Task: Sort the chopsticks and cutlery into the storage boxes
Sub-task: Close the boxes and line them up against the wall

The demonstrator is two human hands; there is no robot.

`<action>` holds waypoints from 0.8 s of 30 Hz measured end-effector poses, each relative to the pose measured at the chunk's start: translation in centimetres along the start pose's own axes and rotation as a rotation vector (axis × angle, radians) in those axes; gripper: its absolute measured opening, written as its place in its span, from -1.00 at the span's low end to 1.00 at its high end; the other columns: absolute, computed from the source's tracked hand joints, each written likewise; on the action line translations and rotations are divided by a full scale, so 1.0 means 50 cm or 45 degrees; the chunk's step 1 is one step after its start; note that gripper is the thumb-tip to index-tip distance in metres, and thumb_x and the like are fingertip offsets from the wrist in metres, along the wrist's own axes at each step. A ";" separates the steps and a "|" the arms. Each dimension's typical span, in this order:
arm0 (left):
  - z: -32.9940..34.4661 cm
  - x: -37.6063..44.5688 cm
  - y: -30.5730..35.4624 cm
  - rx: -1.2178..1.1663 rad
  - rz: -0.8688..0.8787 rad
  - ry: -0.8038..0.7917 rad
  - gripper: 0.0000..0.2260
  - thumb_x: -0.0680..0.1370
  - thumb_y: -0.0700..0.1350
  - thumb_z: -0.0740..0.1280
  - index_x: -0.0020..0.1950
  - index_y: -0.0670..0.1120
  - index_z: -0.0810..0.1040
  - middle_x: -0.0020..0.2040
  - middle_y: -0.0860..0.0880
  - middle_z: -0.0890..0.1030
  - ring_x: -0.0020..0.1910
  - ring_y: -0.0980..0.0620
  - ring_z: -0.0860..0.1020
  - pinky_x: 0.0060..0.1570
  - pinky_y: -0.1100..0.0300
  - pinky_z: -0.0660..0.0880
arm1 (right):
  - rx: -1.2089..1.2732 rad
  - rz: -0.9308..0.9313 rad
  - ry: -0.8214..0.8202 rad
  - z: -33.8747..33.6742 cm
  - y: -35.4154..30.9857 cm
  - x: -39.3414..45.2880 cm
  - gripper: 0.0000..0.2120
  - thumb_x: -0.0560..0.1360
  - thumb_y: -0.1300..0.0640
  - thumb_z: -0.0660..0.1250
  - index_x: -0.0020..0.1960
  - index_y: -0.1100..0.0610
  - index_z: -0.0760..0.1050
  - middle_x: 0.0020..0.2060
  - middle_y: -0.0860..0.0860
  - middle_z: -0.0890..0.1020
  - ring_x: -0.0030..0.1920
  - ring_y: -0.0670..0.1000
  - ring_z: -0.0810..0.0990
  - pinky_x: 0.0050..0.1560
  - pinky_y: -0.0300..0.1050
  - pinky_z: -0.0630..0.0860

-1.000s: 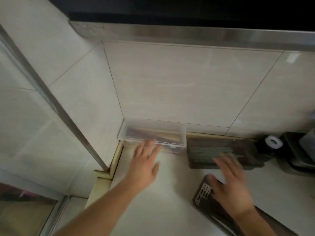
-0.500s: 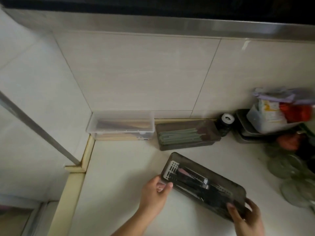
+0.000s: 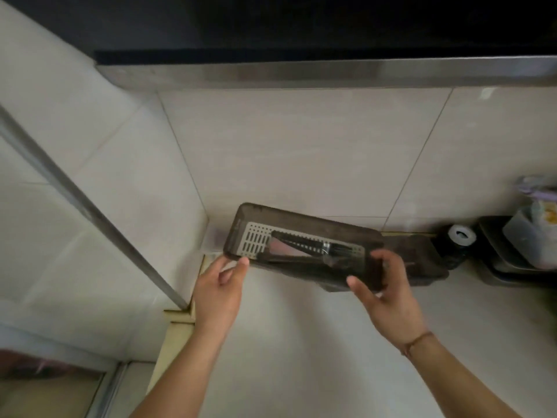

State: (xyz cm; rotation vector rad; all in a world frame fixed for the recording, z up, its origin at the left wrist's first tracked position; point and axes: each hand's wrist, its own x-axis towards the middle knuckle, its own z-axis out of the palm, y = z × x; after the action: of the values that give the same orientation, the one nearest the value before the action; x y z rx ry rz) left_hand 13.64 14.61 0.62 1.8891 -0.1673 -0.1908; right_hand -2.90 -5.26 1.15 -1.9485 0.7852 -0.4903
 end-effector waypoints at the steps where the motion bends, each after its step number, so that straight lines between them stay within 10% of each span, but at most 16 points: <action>1: -0.004 0.032 -0.012 -0.046 -0.040 0.056 -0.81 0.49 0.07 0.42 0.00 0.00 0.64 -0.15 0.10 0.68 -0.09 0.27 0.62 0.05 0.35 0.49 | 0.003 -0.005 -0.052 0.020 -0.012 0.033 -0.54 0.41 -0.01 0.46 0.18 -0.14 0.26 0.01 -0.21 0.52 -0.03 -0.11 0.55 -0.06 -0.16 0.51; 4: -0.007 0.118 -0.062 -0.176 -0.132 0.176 -0.68 0.34 0.30 0.37 -0.10 0.11 0.66 -0.09 -0.04 0.69 0.00 -0.03 0.66 0.17 -0.08 0.53 | -0.049 0.009 -0.205 0.072 -0.035 0.113 -0.47 0.45 -0.03 0.43 0.30 -0.10 0.23 0.05 -0.10 0.51 0.05 -0.03 0.52 0.00 -0.17 0.43; 9: 0.018 0.185 -0.103 -0.228 -0.205 0.298 -0.64 0.31 0.28 0.32 -0.22 0.01 0.63 -0.20 -0.08 0.66 -0.05 -0.25 0.62 0.08 -0.23 0.53 | -0.184 0.053 -0.326 0.133 -0.051 0.177 -0.46 0.55 -0.02 0.30 0.43 -0.09 0.13 0.18 0.08 0.52 0.11 0.12 0.54 0.13 -0.04 0.48; 14: 0.036 0.186 -0.092 -0.334 -0.274 0.461 -0.67 0.55 0.04 0.33 0.11 -0.21 0.60 0.04 -0.23 0.66 0.09 -0.24 0.60 0.15 -0.17 0.53 | -0.299 0.012 -0.381 0.171 -0.050 0.212 -0.48 0.56 -0.04 0.26 0.41 -0.12 0.08 0.15 0.11 0.55 -0.05 0.09 0.51 0.05 -0.05 0.46; 19: 0.061 0.165 -0.066 -0.522 -0.393 0.628 -0.57 0.60 -0.03 0.32 0.42 -0.18 0.42 0.32 -0.06 0.49 0.31 -0.02 0.47 0.34 0.11 0.38 | -0.096 -0.038 -0.355 0.161 -0.020 0.201 -0.39 0.55 -0.15 0.20 0.48 -0.17 -0.06 0.38 0.05 0.42 0.23 0.14 0.51 0.27 0.09 0.43; 24: 0.103 0.058 -0.133 -0.510 -0.230 0.465 -0.79 0.54 -0.08 0.32 0.18 0.05 0.52 0.20 -0.13 0.56 0.19 -0.16 0.53 0.27 -0.13 0.45 | -1.072 0.075 -0.144 0.042 0.150 0.132 -0.24 0.41 -0.42 -0.38 0.54 -0.16 -0.10 0.56 -0.07 -0.07 0.54 0.07 -0.20 0.47 0.30 -0.19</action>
State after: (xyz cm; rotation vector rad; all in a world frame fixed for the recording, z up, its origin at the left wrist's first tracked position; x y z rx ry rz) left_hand 15.48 11.35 -7.46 1.5063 0.2737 0.0032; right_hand 0.70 -11.15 -6.35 -2.6747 1.0780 0.0161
